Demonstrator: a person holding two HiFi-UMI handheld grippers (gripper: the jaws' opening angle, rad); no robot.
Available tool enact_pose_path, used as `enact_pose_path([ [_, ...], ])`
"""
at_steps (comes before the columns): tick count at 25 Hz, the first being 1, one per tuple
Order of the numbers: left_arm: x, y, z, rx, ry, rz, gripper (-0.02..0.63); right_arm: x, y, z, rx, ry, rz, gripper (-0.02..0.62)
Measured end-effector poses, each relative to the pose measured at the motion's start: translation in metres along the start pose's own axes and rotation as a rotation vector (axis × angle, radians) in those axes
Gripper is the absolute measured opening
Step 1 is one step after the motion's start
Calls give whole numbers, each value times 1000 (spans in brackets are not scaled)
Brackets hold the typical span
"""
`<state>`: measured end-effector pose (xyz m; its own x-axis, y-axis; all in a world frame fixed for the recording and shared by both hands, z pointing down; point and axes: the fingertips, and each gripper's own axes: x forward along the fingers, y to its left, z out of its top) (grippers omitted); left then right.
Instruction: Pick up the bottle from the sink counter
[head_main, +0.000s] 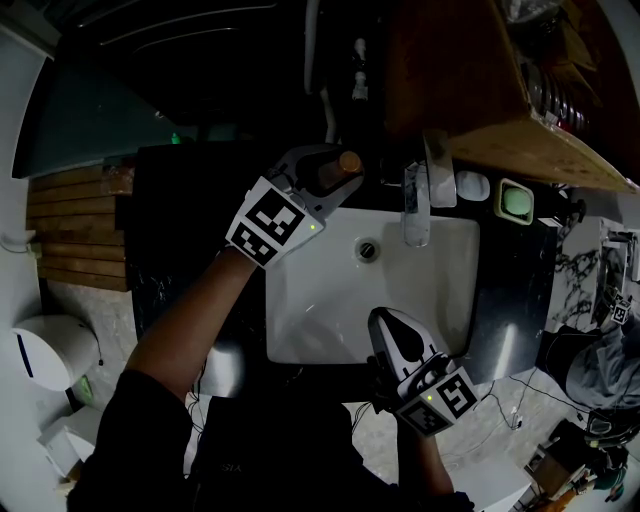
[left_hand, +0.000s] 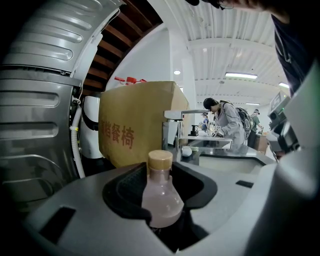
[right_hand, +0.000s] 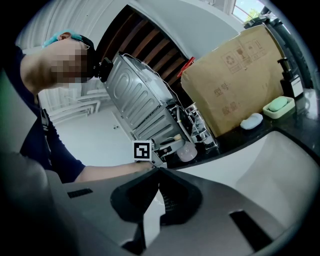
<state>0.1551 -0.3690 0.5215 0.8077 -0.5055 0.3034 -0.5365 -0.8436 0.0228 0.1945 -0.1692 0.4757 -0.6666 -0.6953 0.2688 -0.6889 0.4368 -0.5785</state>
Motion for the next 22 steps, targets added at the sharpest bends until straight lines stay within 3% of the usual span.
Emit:
enact_pose_path([
  [22,-2,0,1,-19,-6,0,140,-5,5,3,-2,-15,-17,20],
])
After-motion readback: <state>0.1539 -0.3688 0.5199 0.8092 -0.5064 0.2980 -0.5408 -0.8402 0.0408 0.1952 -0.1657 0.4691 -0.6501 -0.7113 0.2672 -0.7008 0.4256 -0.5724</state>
